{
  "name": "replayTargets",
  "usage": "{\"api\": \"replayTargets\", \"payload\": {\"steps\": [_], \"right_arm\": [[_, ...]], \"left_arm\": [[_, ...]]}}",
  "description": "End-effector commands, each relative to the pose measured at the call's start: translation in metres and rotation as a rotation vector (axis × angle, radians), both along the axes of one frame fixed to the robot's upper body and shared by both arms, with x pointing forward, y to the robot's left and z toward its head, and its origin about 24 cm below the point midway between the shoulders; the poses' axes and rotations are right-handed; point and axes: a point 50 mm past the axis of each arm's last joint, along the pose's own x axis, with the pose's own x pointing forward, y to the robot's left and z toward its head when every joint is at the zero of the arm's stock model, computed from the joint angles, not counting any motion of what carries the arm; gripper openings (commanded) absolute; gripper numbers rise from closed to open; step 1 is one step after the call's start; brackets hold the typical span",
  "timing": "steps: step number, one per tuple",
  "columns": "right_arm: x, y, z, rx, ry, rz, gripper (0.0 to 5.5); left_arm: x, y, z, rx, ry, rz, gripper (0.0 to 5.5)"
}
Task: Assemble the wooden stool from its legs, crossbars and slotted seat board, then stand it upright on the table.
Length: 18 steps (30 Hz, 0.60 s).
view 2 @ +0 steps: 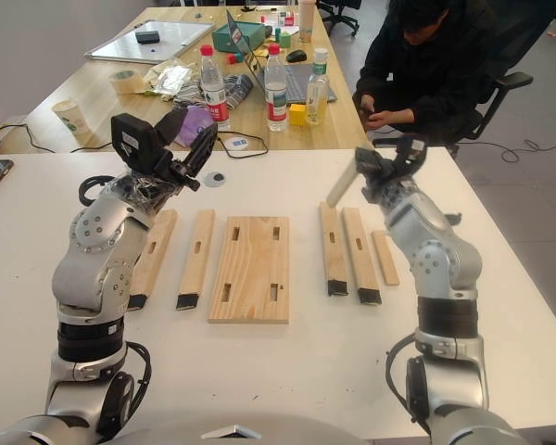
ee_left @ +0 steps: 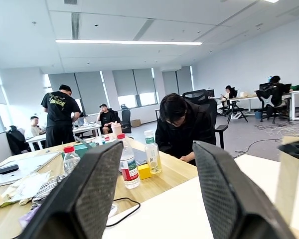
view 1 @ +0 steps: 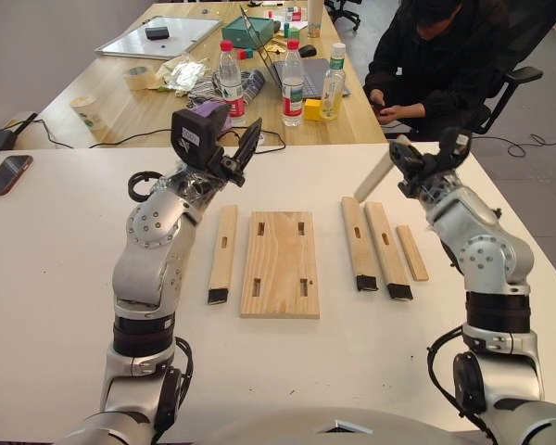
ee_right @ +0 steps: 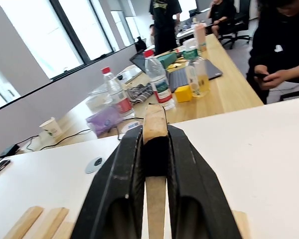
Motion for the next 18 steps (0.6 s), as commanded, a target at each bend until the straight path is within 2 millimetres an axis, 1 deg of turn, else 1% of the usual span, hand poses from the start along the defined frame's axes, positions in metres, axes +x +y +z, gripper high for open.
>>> {"api": "replayTargets", "payload": {"steps": [1,2,5,12,16,18], "right_arm": [[-0.01,-0.007,-0.025,0.013,0.031,-0.104,0.42],[-0.012,-0.008,-0.029,0.022,0.04,-0.121,0.42],[-0.012,-0.002,-0.039,0.059,0.062,-0.123,0.42],[-0.014,0.01,-0.035,0.108,0.052,-0.09,0.42],[-0.018,0.013,-0.043,0.081,0.078,-0.082,0.42],[-0.02,0.014,-0.052,0.086,0.116,-0.08,0.42]], "left_arm": [[0.003,0.006,0.0,-0.018,0.007,0.027,2.57],[0.003,0.006,0.0,-0.023,0.009,0.028,2.57],[0.003,0.006,-0.001,-0.021,0.013,0.03,2.57],[0.003,0.004,-0.004,-0.013,0.023,0.02,2.57],[0.003,0.003,-0.004,-0.012,0.023,0.017,2.57],[0.003,0.003,-0.005,-0.011,0.025,0.017,2.57]]}}
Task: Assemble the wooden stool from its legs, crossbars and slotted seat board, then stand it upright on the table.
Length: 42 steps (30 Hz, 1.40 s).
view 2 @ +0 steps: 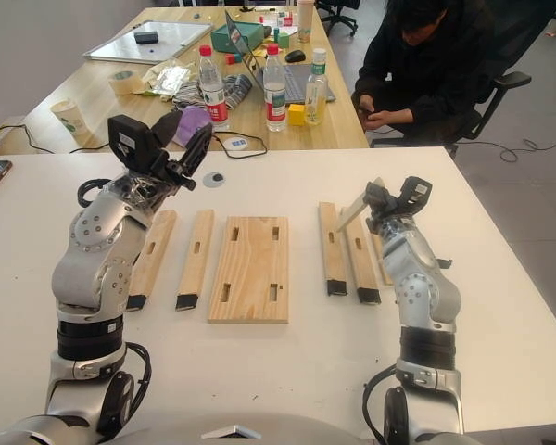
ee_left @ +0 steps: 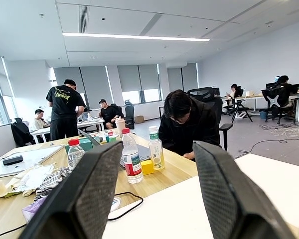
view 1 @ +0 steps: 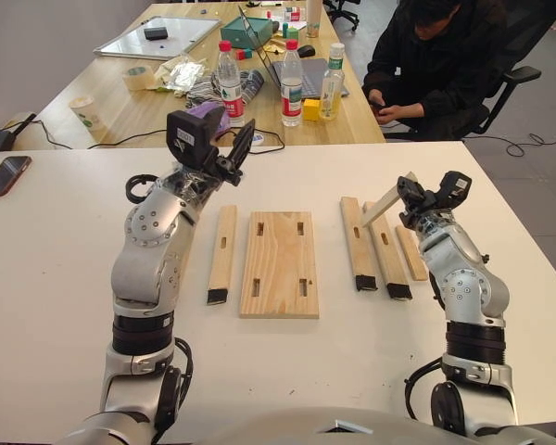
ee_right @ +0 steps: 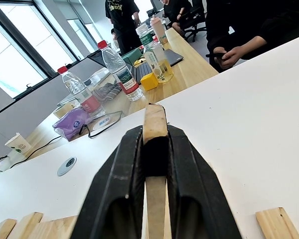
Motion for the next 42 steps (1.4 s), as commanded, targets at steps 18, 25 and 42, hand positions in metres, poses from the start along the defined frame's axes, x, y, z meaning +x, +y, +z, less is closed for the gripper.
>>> {"api": "replayTargets", "payload": {"steps": [18,25,42], "right_arm": [[-0.025,0.027,-0.024,-0.452,-0.008,0.124,0.42],[-0.05,0.023,-0.051,-0.427,0.106,0.157,0.42],[-0.035,0.054,-0.021,-0.459,0.103,0.481,0.42]], "left_arm": [[-0.003,-0.006,-0.003,0.003,0.008,-0.002,2.57],[-0.001,-0.014,0.012,0.001,-0.034,-0.038,2.57],[-0.01,-0.156,0.014,-0.01,0.173,-0.664,0.81]]}}
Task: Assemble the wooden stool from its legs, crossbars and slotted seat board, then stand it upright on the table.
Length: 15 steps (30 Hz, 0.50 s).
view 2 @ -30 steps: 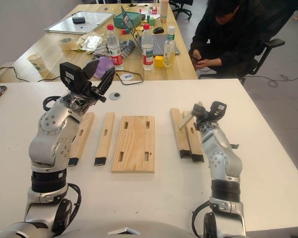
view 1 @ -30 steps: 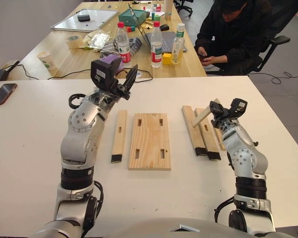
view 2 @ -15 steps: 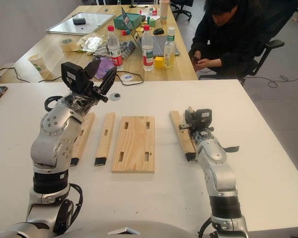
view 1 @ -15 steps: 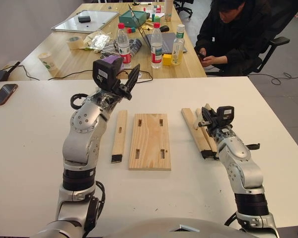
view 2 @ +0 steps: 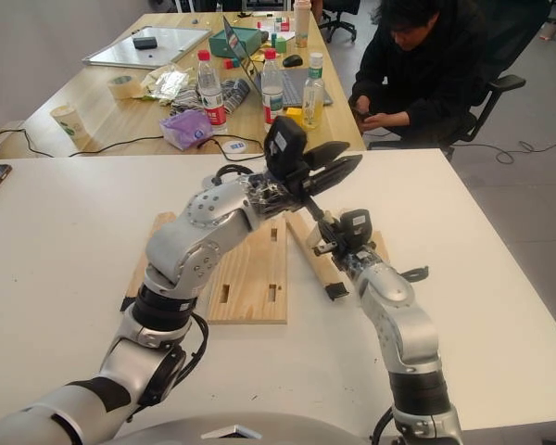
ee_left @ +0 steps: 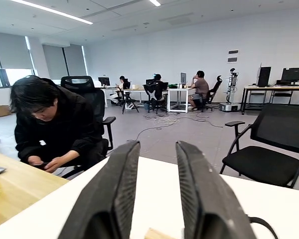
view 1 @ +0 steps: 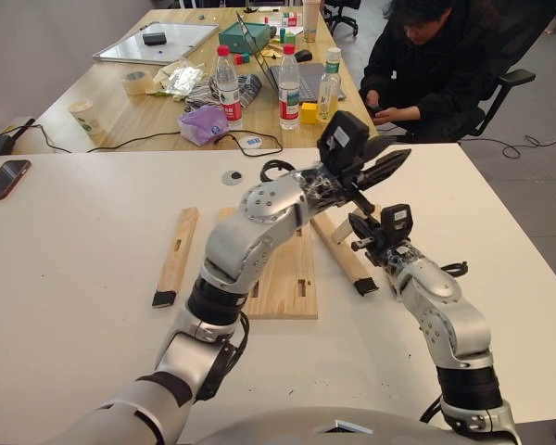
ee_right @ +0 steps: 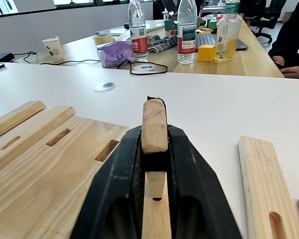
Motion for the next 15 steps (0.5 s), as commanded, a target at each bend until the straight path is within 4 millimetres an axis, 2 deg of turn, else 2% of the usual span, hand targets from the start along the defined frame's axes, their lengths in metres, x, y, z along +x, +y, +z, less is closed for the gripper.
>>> {"api": "replayTargets", "payload": {"steps": [1,6,10,15], "right_arm": [[0.008,0.005,-0.003,-0.071,0.097,0.065,0.42],[0.016,0.012,0.007,-0.147,0.103,0.135,0.42],[0.017,0.015,0.006,-0.169,0.124,0.155,0.42],[0.016,0.013,0.004,-0.169,0.14,0.156,0.42]], "left_arm": [[0.004,-0.003,0.0,0.003,0.007,0.011,0.58],[0.017,0.011,0.004,-0.037,0.015,0.111,0.0],[0.025,0.017,0.002,-0.063,0.049,0.157,0.0],[0.029,0.016,-0.006,-0.051,0.085,0.177,0.0]]}}
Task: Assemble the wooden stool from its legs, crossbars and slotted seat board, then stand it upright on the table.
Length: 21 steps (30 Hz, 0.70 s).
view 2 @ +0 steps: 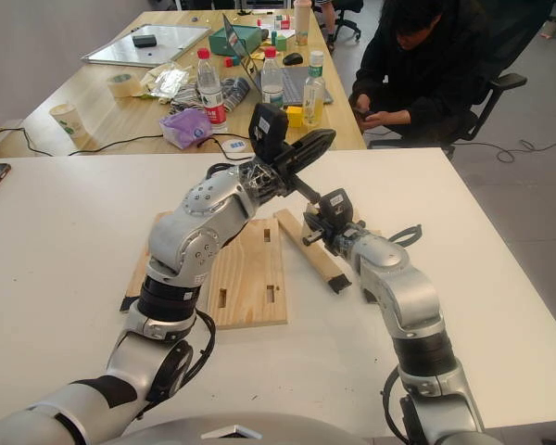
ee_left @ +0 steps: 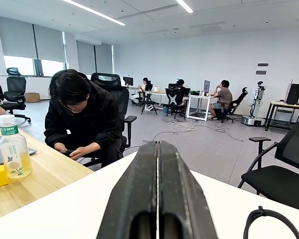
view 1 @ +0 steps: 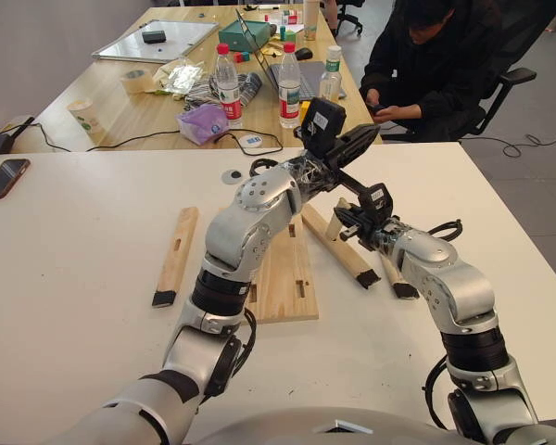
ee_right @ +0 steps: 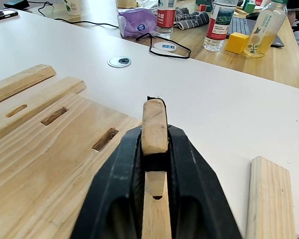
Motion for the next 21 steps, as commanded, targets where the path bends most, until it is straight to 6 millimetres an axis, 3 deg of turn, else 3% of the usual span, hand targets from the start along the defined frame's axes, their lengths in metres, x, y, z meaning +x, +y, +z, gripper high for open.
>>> {"api": "replayTargets", "payload": {"steps": [1,8,9,14,21], "right_arm": [[-0.003,-0.001,-0.014,-0.017,0.087,0.015,0.42],[0.002,0.004,-0.008,0.03,0.055,0.009,0.42],[0.002,0.004,-0.008,0.033,0.055,0.009,0.8],[0.003,0.005,-0.008,0.033,0.054,0.013,1.59],[0.003,0.005,-0.011,0.009,0.069,0.021,1.59]], "left_arm": [[0.003,-0.005,-0.004,0.02,0.019,0.002,0.0],[0.007,-0.012,-0.035,0.161,0.113,-0.009,0.0],[0.007,-0.012,-0.036,0.167,0.113,-0.01,0.0],[0.005,-0.014,-0.034,0.172,0.093,-0.017,0.0],[0.003,-0.014,-0.016,0.137,0.032,-0.014,0.0]]}}
